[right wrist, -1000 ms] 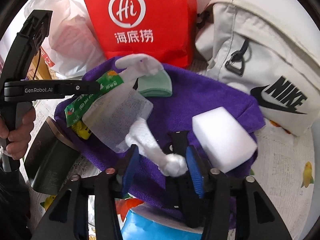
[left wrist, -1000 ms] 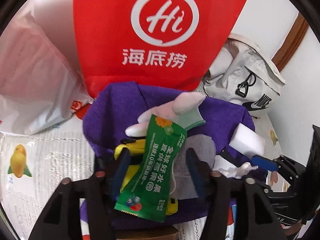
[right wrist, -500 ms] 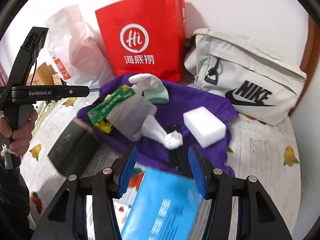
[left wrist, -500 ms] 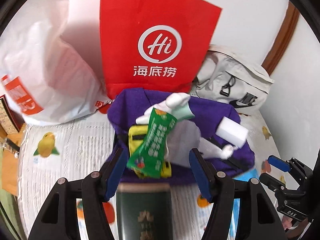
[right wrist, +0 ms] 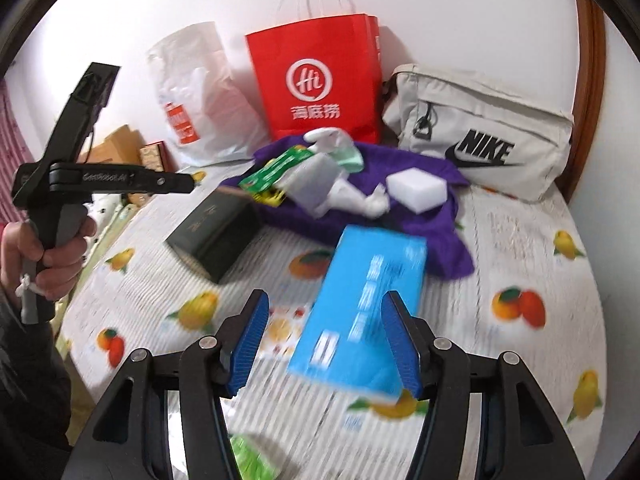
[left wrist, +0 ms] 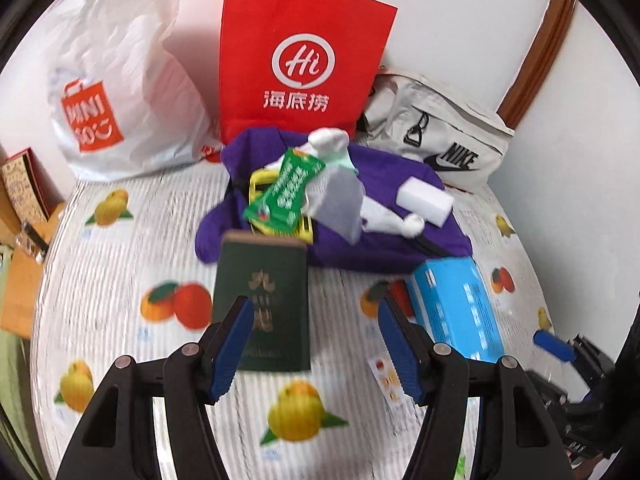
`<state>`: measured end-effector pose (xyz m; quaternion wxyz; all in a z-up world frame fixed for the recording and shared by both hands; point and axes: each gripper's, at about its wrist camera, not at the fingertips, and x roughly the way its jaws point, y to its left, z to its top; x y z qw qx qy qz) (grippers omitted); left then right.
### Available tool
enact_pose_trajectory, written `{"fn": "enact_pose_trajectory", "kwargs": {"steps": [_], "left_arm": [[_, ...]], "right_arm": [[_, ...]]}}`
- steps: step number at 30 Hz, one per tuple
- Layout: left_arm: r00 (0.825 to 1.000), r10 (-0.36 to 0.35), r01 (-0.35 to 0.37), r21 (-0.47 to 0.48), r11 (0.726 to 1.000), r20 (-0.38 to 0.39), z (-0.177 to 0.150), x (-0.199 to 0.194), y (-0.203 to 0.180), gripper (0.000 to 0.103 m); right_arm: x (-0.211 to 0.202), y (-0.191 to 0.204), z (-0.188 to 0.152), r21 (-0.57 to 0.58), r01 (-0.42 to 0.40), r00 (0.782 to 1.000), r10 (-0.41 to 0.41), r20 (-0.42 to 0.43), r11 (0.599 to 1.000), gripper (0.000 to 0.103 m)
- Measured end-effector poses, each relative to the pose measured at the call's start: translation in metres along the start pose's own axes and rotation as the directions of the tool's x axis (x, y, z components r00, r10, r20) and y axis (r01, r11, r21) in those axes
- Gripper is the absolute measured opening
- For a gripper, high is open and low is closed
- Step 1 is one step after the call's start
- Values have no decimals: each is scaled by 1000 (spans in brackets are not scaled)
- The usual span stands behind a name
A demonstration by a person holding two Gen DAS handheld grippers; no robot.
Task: Organize soft objects
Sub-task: 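Grasp the green leaf-print tissue pack with the right gripper while the left gripper moves toward the orange-slice sachet, then grasp the orange-slice printed sachet with the left gripper and lift it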
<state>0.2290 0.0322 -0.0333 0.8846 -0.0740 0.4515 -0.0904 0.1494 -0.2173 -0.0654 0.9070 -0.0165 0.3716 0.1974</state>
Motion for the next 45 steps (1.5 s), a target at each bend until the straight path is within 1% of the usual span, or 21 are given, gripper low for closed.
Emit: {"fn": "enact_pose_trajectory", "kwargs": {"steps": [3,8,10,14,15,16,17,18,25,28,29,30,31,32,33,37,41,45], "left_arm": [[1000,-9,9,-5,1000,-9,-18,-4,-4,63],[999,-18,18,-7,1000,-28,-43,-5,-10,64],[999,-25,25,-9,1000,-39,-52,-3,-11,65],[998,-27,27,-5,1000,-55,-66,-2,-14,65],[998,-30,30,-6,1000,-60,-69,-2,-14,65],[998,-32,31,-7,999,-63,-71,-2,-14,65],[997,-35,34,-6,999,-68,-73,-1,-15,65],[997,-35,35,-3,999,-71,-75,-1,-16,65],[995,-44,45,9,999,-89,-87,1,-18,66],[994,-48,50,12,999,-102,-94,4,-19,67],[993,-48,50,16,999,-107,-96,6,-19,67],[993,-46,49,21,999,-113,-98,9,-20,67],[992,-41,44,25,999,-117,-99,12,-21,67],[992,-36,40,30,999,-122,-100,15,-22,67],[991,-36,40,32,999,-125,-100,17,-23,67],[987,-66,73,42,996,-147,-101,33,-31,67],[983,-88,100,70,992,-164,-101,49,-45,67],[982,-74,98,133,986,-174,-102,69,-65,67]], "right_arm": [[-3,5,-28,-1,-43,999,43,-26,999,60],[4,17,-70,-11,-103,989,101,-106,995,60],[5,24,-83,-16,-121,986,119,-116,992,60],[5,33,-104,0,-188,974,186,-131,982,61],[5,35,-107,-1,-189,973,187,-131,982,70],[5,38,-111,-3,-183,975,181,-127,983,75],[5,40,-113,-9,-166,979,164,-121,986,84],[6,43,-116,-15,-147,983,144,-114,989,86],[28,55,-128,11,-112,982,113,-151,994,86],[33,58,-131,17,-87,987,88,-132,996,85],[34,60,-130,11,-63,990,64,-125,998,80],[34,61,-129,3,-48,992,48,-119,999,72],[35,61,-128,-1,-49,992,48,-118,999,72],[36,59,-127,2,-55,992,55,-116,998,70],[36,57,-125,4,-56,992,56,-113,998,66],[35,45,-118,41,-66,990,70,-123,997,64],[29,31,-112,47,-12,993,17,-117,999,63],[22,9,-111,75,30,993,-21,-115,997,63]]}}
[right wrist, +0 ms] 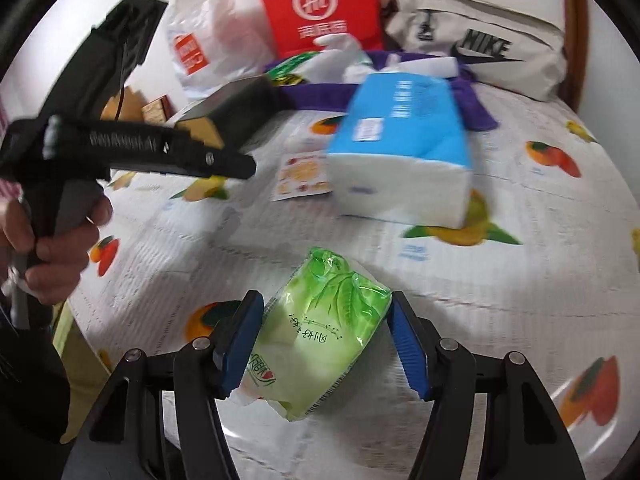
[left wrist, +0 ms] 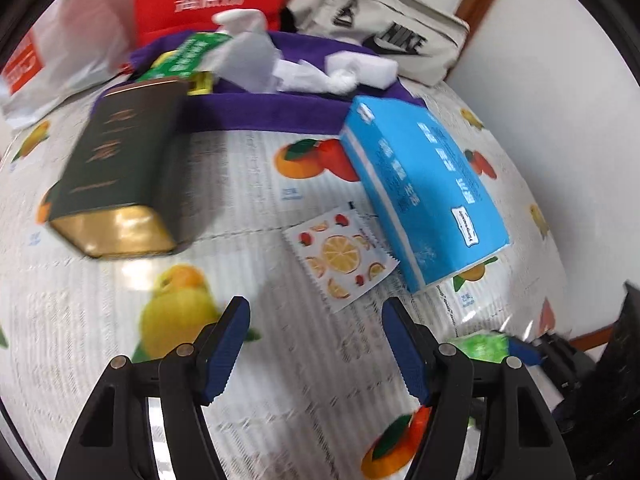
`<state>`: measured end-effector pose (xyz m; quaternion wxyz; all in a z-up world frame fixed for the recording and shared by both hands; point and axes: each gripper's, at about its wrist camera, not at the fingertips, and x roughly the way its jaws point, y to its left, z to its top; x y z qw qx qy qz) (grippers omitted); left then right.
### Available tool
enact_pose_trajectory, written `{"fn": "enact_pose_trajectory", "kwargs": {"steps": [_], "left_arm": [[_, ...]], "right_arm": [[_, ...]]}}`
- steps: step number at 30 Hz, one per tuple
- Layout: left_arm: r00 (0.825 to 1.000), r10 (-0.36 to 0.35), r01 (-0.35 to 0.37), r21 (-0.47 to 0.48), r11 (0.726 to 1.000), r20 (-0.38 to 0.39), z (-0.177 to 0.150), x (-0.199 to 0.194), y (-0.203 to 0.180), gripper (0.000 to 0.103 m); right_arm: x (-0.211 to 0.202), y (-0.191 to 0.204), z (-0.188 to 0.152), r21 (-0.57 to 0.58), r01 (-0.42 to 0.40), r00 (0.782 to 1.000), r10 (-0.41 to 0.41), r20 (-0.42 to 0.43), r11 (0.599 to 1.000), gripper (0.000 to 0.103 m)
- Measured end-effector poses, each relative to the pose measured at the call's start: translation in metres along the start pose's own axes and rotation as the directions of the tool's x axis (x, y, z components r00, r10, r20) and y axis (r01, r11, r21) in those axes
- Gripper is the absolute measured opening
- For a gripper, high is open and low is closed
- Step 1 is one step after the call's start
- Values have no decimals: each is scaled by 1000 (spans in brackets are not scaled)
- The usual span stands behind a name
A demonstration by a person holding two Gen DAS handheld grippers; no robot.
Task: Organize soft objects
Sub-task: 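Grasp the orange-slice printed sachet with the left gripper and lift it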
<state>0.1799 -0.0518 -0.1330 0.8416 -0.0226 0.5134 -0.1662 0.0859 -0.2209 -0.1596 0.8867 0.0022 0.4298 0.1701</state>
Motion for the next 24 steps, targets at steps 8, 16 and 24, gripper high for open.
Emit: {"fn": "enact_pose_trajectory", "kwargs": {"steps": [8,16,24], "left_arm": [[997,71,-71,152,986,7,5,32,-26,71],[993,106,-115,267,957,47,16,47,-36,91],[995,44,-73,352,933,91,19,48,-35,78]], "right_arm": [[-11,-38,-4,43,74,997,-75,3,996,63],[-11,-61,-2,80,102,995,-103,0,991,63],[-9,-65,-1,80,110,994,-109,-14,991,63]]}}
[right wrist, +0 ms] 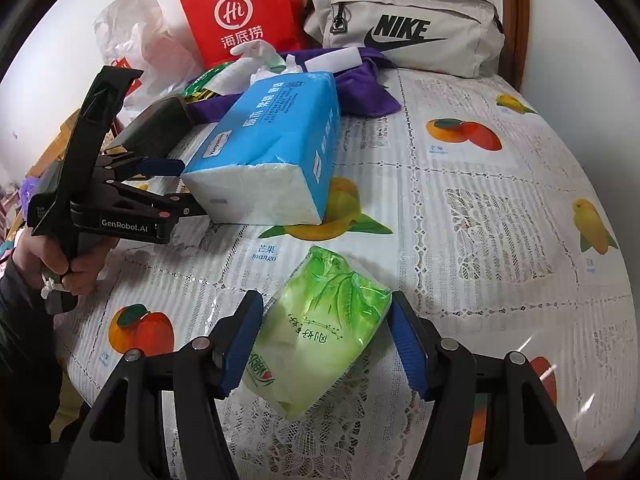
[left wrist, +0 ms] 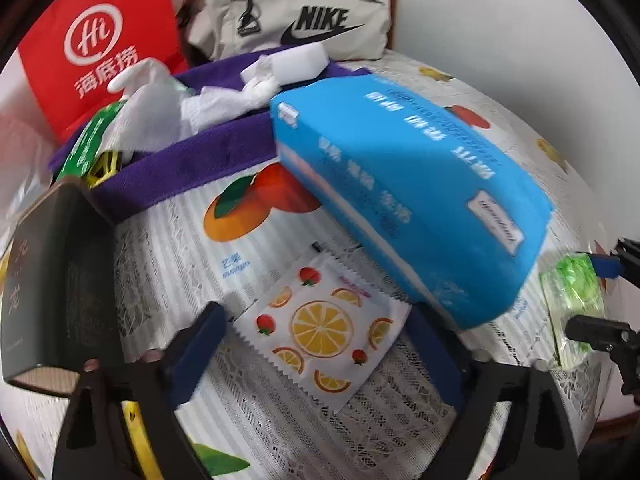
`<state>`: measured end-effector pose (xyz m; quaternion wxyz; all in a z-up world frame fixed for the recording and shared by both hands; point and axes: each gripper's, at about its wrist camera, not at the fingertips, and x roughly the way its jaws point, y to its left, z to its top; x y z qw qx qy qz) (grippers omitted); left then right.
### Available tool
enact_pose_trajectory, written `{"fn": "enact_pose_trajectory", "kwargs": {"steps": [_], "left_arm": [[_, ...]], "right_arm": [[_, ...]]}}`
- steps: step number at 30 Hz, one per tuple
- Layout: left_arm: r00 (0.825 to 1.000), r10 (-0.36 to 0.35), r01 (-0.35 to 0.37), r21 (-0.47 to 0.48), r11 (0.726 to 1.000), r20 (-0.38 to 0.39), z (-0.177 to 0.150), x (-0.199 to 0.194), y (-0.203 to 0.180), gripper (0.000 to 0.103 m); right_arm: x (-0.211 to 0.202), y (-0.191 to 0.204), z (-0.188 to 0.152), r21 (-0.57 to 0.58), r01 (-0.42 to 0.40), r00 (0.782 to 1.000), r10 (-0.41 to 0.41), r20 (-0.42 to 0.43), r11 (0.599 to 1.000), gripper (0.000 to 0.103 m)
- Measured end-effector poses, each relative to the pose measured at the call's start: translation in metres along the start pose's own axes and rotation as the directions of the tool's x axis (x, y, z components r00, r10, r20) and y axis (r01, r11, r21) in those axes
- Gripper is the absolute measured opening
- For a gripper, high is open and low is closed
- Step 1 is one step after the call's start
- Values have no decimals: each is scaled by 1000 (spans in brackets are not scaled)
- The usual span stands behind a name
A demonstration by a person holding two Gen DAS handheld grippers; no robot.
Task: Organize soft objects
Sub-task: 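Grasp the orange-slice printed sachet with the left gripper and lift it, then carry the sachet with the left gripper while the right gripper carries the leaf-print pack toward the purple towel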
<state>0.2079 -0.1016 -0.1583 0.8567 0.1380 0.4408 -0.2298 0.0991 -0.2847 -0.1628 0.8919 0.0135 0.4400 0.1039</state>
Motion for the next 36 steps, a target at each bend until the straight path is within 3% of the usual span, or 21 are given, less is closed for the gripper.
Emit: {"fn": "enact_pose_trajectory", "kwargs": {"steps": [1,4,13,25,36], "left_arm": [[1000,-6,6,9,1000,5,1,0,-2,67],[999,-26,26,42,999,18,0,-3,-7,52],[996,-89,89,-57,994,11,-6,-14,10,17],[999,-45,46,-184,982,13,-35,-44,23,10],[998,53,-40,-367,929,26,-80,-85,72,9]], "right_arm": [[1,1,0,-3,4,1000,-4,-2,1000,64],[2,3,2,-6,8,1000,-8,-2,1000,64],[-1,12,2,-22,-10,1000,10,5,1000,64],[-1,37,3,-64,-54,999,54,5,996,63],[-14,52,14,-96,-49,997,54,50,994,63]]}}
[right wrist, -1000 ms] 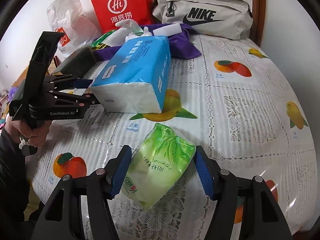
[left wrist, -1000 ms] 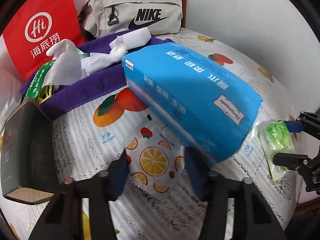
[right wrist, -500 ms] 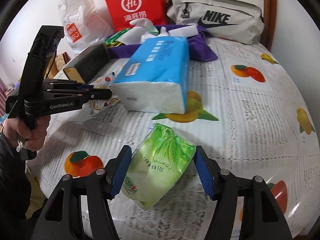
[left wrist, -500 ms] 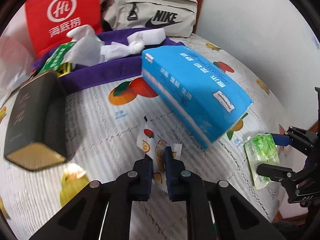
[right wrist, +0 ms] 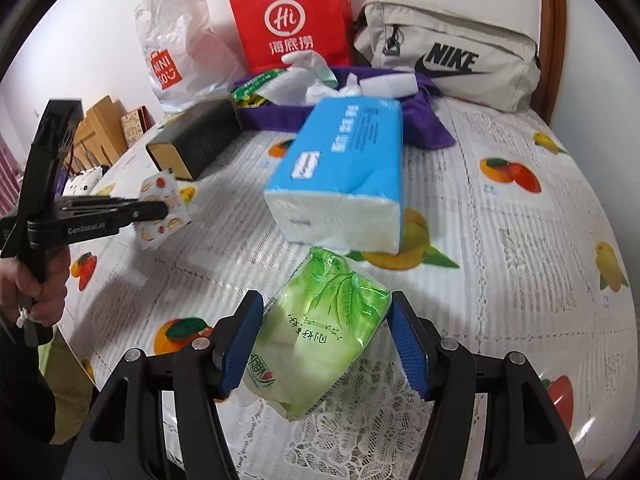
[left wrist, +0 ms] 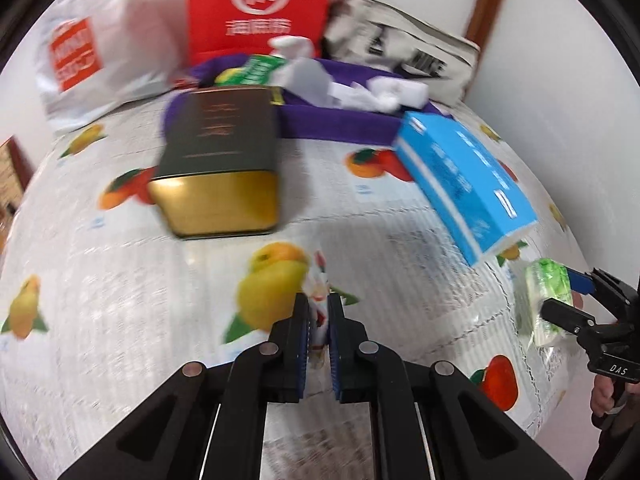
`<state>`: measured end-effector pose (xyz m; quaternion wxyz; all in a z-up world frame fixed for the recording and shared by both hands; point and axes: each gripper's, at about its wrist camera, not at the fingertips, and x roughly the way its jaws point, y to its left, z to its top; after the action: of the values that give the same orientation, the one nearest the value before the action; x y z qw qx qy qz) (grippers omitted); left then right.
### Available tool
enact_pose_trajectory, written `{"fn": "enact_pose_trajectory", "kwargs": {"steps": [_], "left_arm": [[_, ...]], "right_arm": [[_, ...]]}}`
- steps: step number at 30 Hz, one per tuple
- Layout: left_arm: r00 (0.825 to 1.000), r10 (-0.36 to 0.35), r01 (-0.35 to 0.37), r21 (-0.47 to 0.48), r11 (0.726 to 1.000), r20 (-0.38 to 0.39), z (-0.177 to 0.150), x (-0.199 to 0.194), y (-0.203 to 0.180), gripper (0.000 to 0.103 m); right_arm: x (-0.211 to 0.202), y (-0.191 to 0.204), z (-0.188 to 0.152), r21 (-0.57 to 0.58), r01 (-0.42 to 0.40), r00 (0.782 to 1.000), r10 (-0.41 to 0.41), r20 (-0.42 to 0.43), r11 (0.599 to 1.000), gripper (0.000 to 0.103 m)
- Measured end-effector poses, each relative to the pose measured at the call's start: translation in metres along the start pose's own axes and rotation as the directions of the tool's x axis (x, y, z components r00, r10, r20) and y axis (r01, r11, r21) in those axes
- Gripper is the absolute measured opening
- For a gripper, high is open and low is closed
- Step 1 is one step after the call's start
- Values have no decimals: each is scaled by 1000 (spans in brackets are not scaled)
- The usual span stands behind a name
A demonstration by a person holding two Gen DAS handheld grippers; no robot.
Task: Organize soft objects
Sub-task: 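Carry the sachet with the left gripper while the right gripper carries the leaf-print pack toward the purple towel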
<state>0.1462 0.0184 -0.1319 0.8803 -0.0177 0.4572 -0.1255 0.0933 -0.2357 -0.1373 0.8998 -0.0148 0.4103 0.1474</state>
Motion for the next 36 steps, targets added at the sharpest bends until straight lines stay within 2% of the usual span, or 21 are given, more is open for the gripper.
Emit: {"fn": "enact_pose_trajectory", "kwargs": {"steps": [9,12,19,28,36], "left_arm": [[996,65,-59,-107,993,58,9,-30,41,9],[995,61,-51,-122,991,81,20,-39,47,9],[988,104,-90,-122,988,118,47,-56,53,9],[981,138,-119,-141,983,138,80,-61,67,9],[984,110,-93,-115,989,144,108,-47,59,9]], "right_arm": [[-9,10,33,-22,-18,998,19,63,1000,63],[-11,13,48,-37,-23,996,27,88,999,63],[-20,11,83,-50,-6,989,13,150,999,63],[-23,-15,112,-20,36,981,-31,193,999,63],[-24,-36,133,2,79,972,-77,220,997,63]]}}
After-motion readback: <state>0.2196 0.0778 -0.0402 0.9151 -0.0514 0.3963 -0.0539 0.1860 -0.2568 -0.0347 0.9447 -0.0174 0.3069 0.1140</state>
